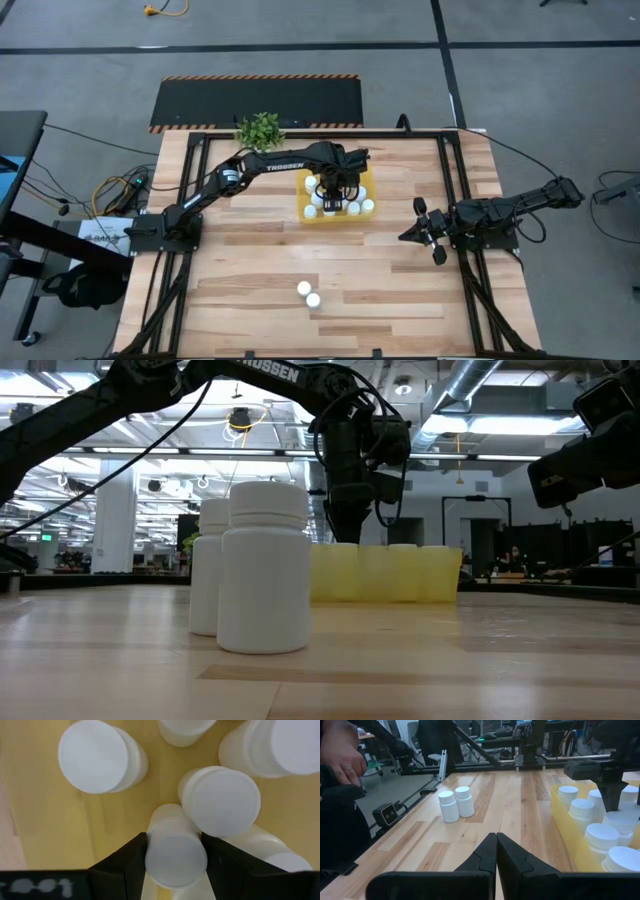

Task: Pick and place pill bottles into a basket
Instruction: Put the white medicine bottle into the yellow bin

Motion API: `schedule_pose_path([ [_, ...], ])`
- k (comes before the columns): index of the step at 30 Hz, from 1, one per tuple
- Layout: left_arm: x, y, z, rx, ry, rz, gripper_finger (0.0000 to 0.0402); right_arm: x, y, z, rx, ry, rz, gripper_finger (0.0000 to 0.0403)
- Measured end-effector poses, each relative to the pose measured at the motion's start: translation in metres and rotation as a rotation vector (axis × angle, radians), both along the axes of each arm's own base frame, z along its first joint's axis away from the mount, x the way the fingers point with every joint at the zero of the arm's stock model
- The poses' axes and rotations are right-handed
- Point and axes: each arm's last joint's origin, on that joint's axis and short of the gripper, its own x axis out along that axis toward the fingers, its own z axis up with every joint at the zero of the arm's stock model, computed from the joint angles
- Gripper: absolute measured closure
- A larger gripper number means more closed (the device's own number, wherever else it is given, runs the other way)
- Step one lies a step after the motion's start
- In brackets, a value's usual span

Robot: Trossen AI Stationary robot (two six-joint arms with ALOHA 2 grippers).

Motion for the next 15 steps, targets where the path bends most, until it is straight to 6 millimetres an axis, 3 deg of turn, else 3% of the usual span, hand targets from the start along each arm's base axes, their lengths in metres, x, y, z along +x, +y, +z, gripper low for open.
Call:
schedule_pose_path([
  [15,-0.0003,0.0,-0.0056,-0.002,0.022,0.0,0.0195,0.0,0.0,0.0001,0.0,0.0,0.0,0.0401],
])
